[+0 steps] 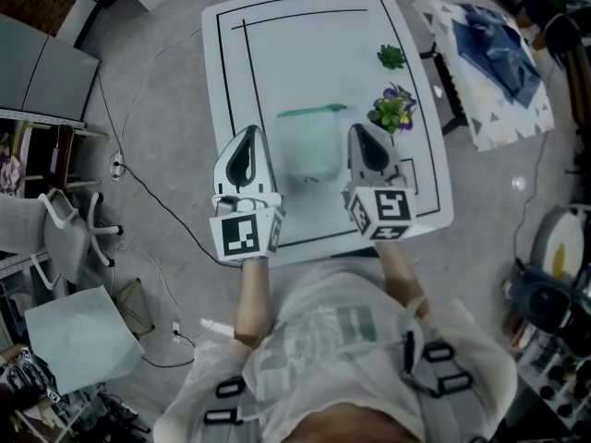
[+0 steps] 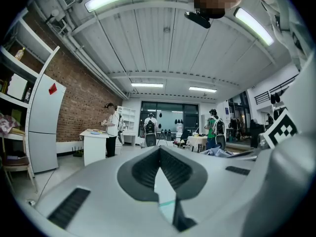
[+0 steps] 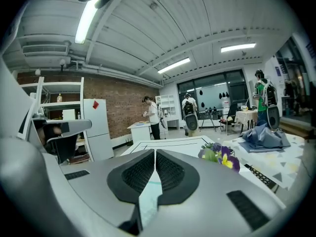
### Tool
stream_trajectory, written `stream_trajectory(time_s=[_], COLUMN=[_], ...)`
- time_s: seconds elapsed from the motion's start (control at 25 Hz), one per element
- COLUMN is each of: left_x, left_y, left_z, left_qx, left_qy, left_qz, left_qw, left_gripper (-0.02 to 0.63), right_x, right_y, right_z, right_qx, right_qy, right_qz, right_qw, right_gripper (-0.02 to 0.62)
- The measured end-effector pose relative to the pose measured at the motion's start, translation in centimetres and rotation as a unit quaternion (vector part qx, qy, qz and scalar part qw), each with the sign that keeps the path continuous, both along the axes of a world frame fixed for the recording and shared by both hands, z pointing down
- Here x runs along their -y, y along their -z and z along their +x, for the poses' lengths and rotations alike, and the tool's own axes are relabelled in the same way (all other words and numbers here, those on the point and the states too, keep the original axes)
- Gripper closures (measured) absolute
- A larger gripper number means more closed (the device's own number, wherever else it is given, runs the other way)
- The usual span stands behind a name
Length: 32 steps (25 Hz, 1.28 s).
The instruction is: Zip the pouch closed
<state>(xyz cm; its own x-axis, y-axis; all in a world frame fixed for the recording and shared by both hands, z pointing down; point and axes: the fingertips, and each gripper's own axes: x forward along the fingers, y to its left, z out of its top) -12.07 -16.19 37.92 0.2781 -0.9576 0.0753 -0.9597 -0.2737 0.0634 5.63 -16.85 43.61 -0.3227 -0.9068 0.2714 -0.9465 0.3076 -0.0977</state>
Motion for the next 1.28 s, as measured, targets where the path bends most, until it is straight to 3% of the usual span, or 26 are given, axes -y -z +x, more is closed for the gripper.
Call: stream_trajectory(time_s=[0.24,0.36,0.56,0.8,1.0,1.28], left_x=[0.6,1.0,1.8,2.3,2.9,3.1], left_y=[-1.4,-2.0,-2.8,-3.8,-4.4,-5.4], left_z=[0.7,1.1,2.1,2.8,2.9,3.2], left_qx=[0.000,0.002,0.001,0.009,0.014,0.018], left_qy=[-0.006,-0.008,-0.013,-0.020,-0.021,-0.022], left_qz=[-0.012,-0.020,-0.024,-0.037,-0.043,-0.053], left_qw=[0.9999,0.9998,0.9996,0.9991,0.9987,0.9982], left_gripper=[0.600,0.600,0.600,0.600,0.600,0.600], right_x=[2.2,3.0,3.9,4.8,6.2,5.8], right_y=[-3.1,-4.6,-6.9,-10.1,-10.9,-12.3], right_z=[0.6,0.7,0.5,1.8,2.8,1.0], right_qx=[-0.001,0.012,0.016,-0.029,-0.082,-0.077], right_qy=[-0.008,-0.005,-0.004,-0.026,-0.026,-0.008], right_qz=[-0.034,-0.060,-0.091,-0.129,-0.119,-0.141], right_qw=[0.999,0.998,0.996,0.991,0.989,0.987], right_gripper=[0.583,0.509,0.497,0.499,0.497,0.497])
